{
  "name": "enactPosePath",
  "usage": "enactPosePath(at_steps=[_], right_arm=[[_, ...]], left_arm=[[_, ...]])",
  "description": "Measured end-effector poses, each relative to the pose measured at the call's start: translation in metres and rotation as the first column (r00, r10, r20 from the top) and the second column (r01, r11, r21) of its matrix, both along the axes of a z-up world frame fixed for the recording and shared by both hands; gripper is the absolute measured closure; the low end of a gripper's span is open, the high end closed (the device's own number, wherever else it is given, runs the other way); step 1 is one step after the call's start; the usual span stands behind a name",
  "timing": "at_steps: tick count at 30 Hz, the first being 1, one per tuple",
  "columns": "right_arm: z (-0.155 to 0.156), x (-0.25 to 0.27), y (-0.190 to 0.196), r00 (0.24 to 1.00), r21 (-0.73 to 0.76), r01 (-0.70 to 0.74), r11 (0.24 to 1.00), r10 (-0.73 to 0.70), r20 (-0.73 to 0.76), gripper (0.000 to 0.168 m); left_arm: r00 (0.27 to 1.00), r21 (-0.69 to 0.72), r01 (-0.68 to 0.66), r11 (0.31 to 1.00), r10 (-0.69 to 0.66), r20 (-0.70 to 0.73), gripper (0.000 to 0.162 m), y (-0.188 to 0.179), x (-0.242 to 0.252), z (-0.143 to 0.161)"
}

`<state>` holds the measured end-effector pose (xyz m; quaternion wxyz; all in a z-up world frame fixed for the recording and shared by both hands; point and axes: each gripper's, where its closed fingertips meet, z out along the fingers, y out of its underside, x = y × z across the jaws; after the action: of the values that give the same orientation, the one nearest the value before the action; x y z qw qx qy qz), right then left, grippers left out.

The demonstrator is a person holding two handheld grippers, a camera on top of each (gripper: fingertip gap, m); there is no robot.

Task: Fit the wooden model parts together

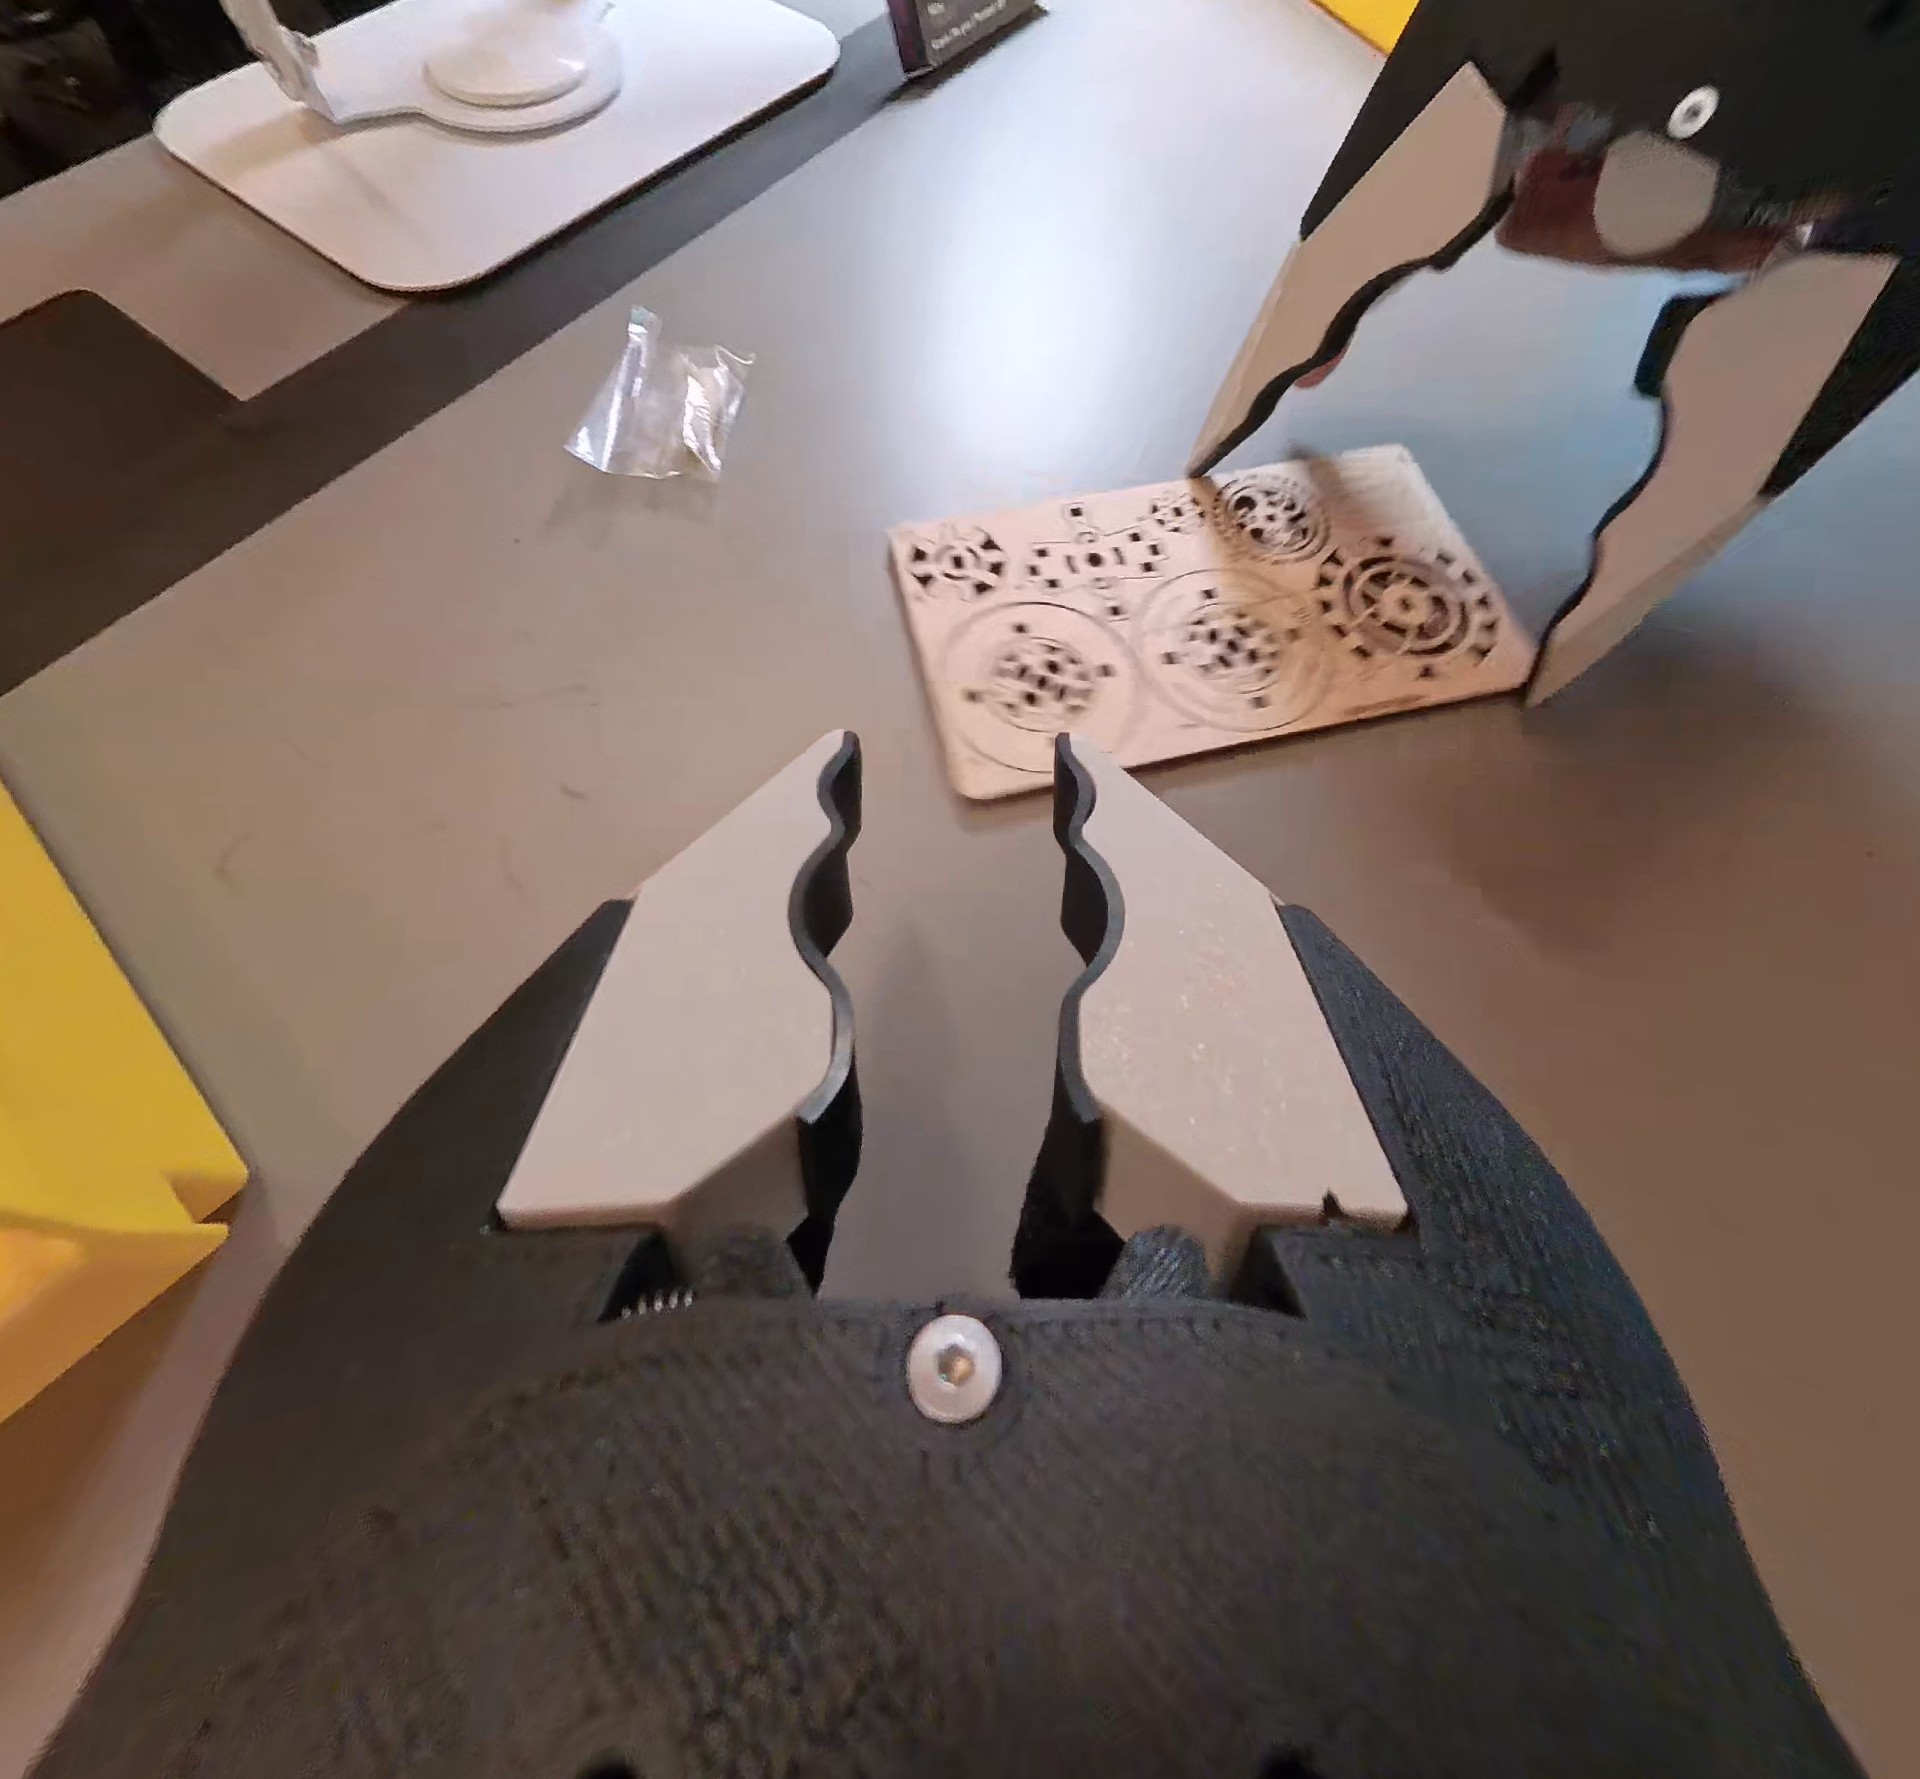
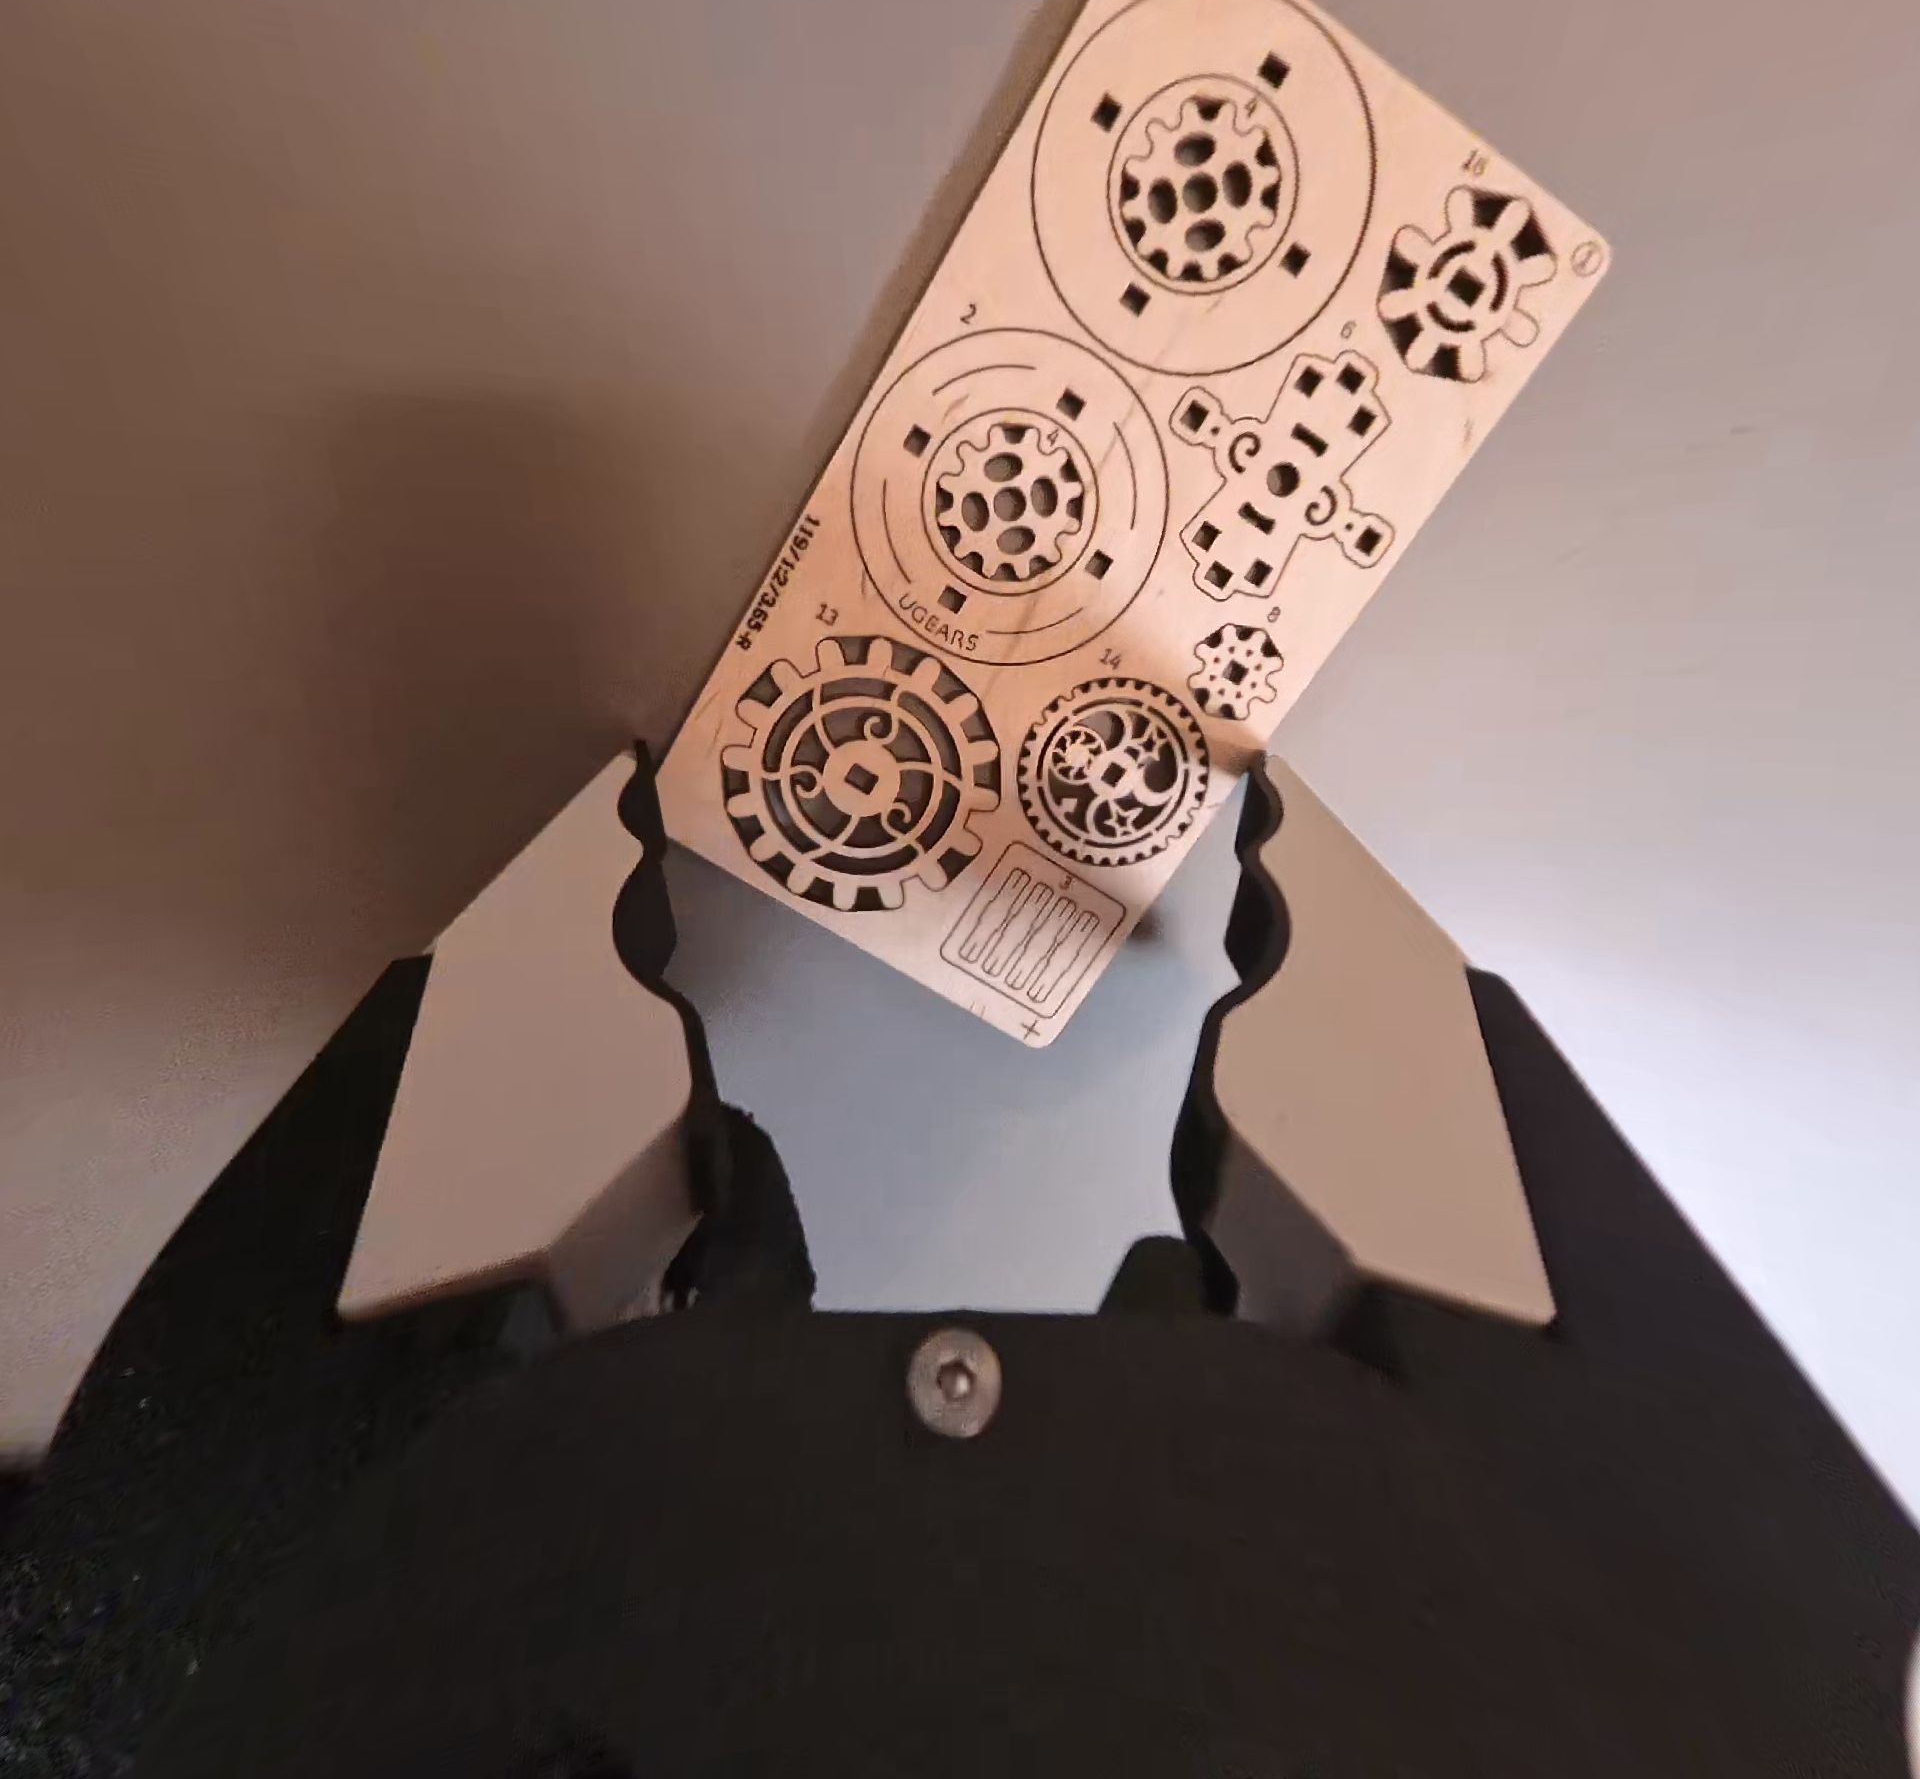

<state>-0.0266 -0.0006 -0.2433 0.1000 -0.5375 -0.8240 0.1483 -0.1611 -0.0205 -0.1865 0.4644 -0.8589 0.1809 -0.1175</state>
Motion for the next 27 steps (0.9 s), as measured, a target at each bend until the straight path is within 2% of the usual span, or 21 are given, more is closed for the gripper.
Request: enactPosePath(at_steps=[1,4,8,11,13,16,20,24,25,27], right_arm=[[0.001,0.013,-0.002,0.999,-0.009,-0.044,0.999,0.044,0.015,0.060],[0.003,0.039,-0.003,0.999,-0.046,-0.049,0.998,0.049,0.011,0.058],[0.007,0.047,-0.002,0.993,-0.041,0.111,0.993,-0.112,-0.042,0.050],[0.000,0.049,0.004,0.968,0.012,0.251,0.968,-0.251,-0.032,0.051],[-0.001,0.046,0.001,0.952,-0.016,0.301,0.953,-0.302,-0.049,0.053],[0.002,0.044,0.008,0.940,-0.025,0.334,0.942,-0.334,-0.074,0.075],[0.003,0.044,0.009,0.945,-0.032,0.307,0.951,-0.309,-0.105,0.079],[0.010,0.041,0.005,0.944,-0.053,0.254,0.966,-0.259,-0.203,0.079],[0.015,0.040,0.005,0.937,-0.062,0.251,0.966,-0.259,-0.234,0.079],[0.024,0.036,0.003,0.922,-0.058,0.222,0.973,-0.229,-0.311,0.079]], left_arm=[[1.000,-0.006,0.022,1.000,-0.022,-0.005,0.126,-0.002,0.003,-0.001],[0.993,-0.035,0.114,0.993,-0.115,-0.016,0.151,-0.009,0.018,-0.006],[0.989,-0.027,0.142,0.989,-0.143,-0.045,0.162,-0.008,0.028,-0.010],[0.991,0.020,0.119,0.993,-0.117,-0.071,0.162,-0.001,0.030,-0.009],[0.992,0.041,0.102,0.994,-0.098,-0.084,0.162,0.002,0.030,-0.008],[0.992,0.072,0.113,0.991,-0.108,-0.059,0.162,0.003,0.035,-0.003],[0.992,0.100,0.119,0.988,-0.124,0.039,0.162,0.003,0.039,0.006],[0.988,0.070,0.108,0.992,-0.114,0.100,0.162,0.002,0.037,0.004],[0.986,0.048,0.107,0.993,-0.112,0.126,0.158,0.001,0.038,0.002],[0.967,0.008,0.124,0.992,-0.123,0.223,0.137,-0.001,0.043,0.001]])
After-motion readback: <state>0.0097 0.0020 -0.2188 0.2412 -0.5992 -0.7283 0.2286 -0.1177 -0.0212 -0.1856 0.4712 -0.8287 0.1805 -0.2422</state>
